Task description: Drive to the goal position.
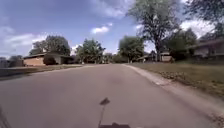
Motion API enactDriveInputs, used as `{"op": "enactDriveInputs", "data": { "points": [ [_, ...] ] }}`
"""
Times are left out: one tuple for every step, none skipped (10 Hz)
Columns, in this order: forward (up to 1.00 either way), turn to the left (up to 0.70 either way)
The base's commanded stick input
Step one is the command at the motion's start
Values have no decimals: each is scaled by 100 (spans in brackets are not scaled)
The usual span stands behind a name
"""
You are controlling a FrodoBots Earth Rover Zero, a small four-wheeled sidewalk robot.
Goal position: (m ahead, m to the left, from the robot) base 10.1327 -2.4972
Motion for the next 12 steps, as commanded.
{"op": "enactDriveInputs", "data": {
  "points": [
    [100,0],
    [100,2],
    [100,0],
    [100,0],
    [100,1],
    [100,2],
    [100,0],
    [100,0],
    [100,-40],
    [100,-40],
    [100,-18],
    [100,0]
  ]
}}
